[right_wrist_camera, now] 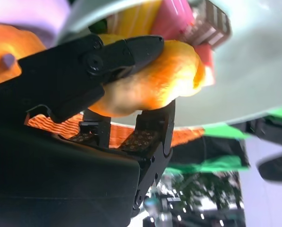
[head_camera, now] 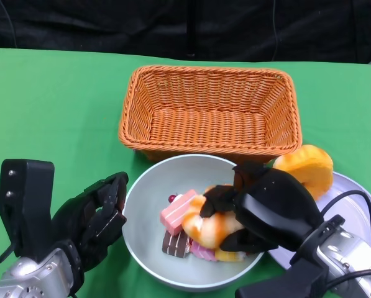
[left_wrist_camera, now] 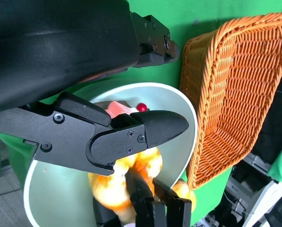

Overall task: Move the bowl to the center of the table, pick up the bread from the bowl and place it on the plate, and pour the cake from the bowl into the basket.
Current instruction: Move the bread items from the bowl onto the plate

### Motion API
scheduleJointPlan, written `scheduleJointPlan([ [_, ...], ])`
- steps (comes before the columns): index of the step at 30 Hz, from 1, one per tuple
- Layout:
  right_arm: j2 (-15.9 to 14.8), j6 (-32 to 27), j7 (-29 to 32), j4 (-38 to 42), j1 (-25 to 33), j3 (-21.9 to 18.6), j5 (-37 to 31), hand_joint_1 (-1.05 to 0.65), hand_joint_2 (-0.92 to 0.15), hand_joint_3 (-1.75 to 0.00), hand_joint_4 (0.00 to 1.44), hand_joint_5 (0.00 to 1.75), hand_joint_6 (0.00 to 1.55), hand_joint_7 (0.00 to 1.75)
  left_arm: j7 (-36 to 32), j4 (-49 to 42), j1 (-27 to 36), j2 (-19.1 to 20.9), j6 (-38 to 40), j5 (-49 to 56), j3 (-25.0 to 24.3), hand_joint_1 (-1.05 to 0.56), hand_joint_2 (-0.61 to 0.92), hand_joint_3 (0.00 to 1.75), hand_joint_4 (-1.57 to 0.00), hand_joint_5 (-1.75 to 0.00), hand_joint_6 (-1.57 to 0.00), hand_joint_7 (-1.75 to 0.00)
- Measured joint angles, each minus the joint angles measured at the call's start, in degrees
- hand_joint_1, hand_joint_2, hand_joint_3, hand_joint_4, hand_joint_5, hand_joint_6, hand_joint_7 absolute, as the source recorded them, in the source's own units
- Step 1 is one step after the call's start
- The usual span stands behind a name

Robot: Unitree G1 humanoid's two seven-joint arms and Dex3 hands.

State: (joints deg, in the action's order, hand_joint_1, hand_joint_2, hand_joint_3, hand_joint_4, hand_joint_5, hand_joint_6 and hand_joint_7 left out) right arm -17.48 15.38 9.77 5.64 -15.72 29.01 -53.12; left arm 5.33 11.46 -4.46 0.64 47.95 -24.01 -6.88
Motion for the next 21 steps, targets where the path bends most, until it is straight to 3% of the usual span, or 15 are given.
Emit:
scheduleJointPlan([
  [3,0.7,1.7,3.3,0.2,0.1,-0.4,0.4,-0.23,-0.53,-0.89,1.01,1.75,0.75,1.69,0.0,0.0,0.0,0.0,0.0,0.0,-0.1,-0.72,0.92,0.69,0.0,-0.35,-0.18,-0.02],
  [6,1.5,3.3,6.9,0.0,0.2,-1.3,0.6,-0.21,-0.44,-1.09,1.02,1.75,0.77,1.74,0.0,0.0,0.0,0.0,0.0,0.0,-0.2,-0.73,0.92,0.68,0.0,-0.36,-0.18,-0.02],
  [13,2.0,6.2,11.9,-0.5,1.1,-2.9,2.3,-0.24,-0.43,-1.22,1.04,1.75,0.79,1.75,0.0,0.0,0.0,0.1,0.0,0.0,-0.1,-0.73,0.92,0.68,0.0,-0.34,-0.18,-0.01],
  [21,1.9,9.6,14.0,-4.1,2.8,-7.8,7.2,-0.22,-0.28,-1.53,1.05,1.75,0.78,1.75,0.0,0.0,0.0,0.2,0.0,-0.1,-0.2,-0.73,0.92,0.69,0.0,-0.32,-0.16,0.0],
])
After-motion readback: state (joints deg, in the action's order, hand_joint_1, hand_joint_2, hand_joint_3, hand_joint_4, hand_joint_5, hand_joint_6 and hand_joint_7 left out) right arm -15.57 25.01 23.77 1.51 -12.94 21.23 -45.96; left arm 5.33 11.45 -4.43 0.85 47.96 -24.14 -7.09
